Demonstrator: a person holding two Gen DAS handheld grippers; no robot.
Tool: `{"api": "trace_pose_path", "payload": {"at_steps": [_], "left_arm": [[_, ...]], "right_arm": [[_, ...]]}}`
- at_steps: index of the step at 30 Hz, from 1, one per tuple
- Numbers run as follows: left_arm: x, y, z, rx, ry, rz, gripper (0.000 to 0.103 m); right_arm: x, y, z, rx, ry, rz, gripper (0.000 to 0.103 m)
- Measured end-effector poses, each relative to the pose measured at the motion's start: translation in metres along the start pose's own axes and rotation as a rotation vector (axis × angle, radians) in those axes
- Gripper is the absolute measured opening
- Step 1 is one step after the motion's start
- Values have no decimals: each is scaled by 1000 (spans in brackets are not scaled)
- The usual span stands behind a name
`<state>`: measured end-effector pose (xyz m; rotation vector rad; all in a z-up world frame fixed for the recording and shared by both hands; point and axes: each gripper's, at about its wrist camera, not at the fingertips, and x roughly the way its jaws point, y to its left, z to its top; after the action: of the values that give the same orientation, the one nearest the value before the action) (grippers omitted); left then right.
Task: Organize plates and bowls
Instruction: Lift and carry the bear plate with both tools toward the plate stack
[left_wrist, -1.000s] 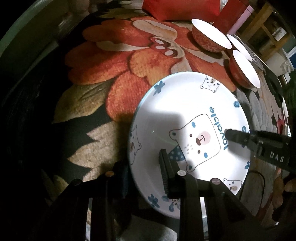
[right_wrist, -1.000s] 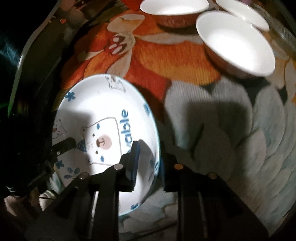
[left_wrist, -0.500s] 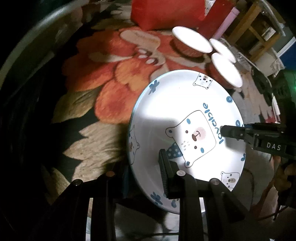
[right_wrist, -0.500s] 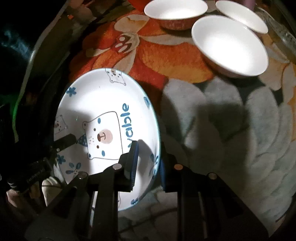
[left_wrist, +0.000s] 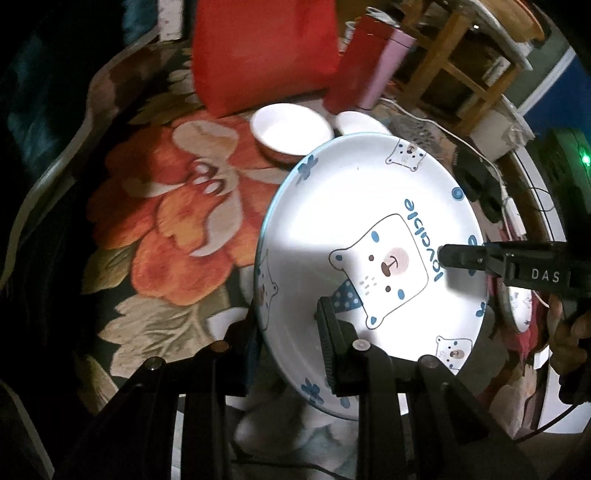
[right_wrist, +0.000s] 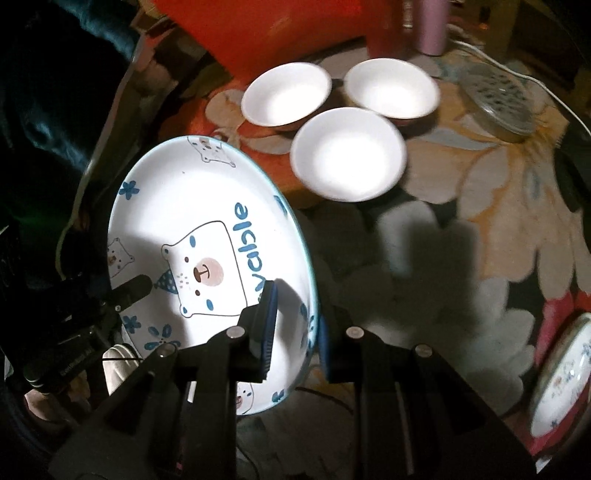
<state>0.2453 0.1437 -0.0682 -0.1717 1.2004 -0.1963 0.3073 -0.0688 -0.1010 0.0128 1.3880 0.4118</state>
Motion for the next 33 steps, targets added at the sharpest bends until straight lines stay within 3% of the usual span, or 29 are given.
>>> {"api": "trace_pose_path", "payload": {"at_steps": [18, 33], "left_arm": [[-2, -135, 30, 180, 66, -29, 28], [53, -259, 30, 314, 126, -96, 28]], "right_arm": [[-87, -109, -51, 178, -105, -9, 20], [-112, -223, -115, 385, -121, -3, 20]]}}
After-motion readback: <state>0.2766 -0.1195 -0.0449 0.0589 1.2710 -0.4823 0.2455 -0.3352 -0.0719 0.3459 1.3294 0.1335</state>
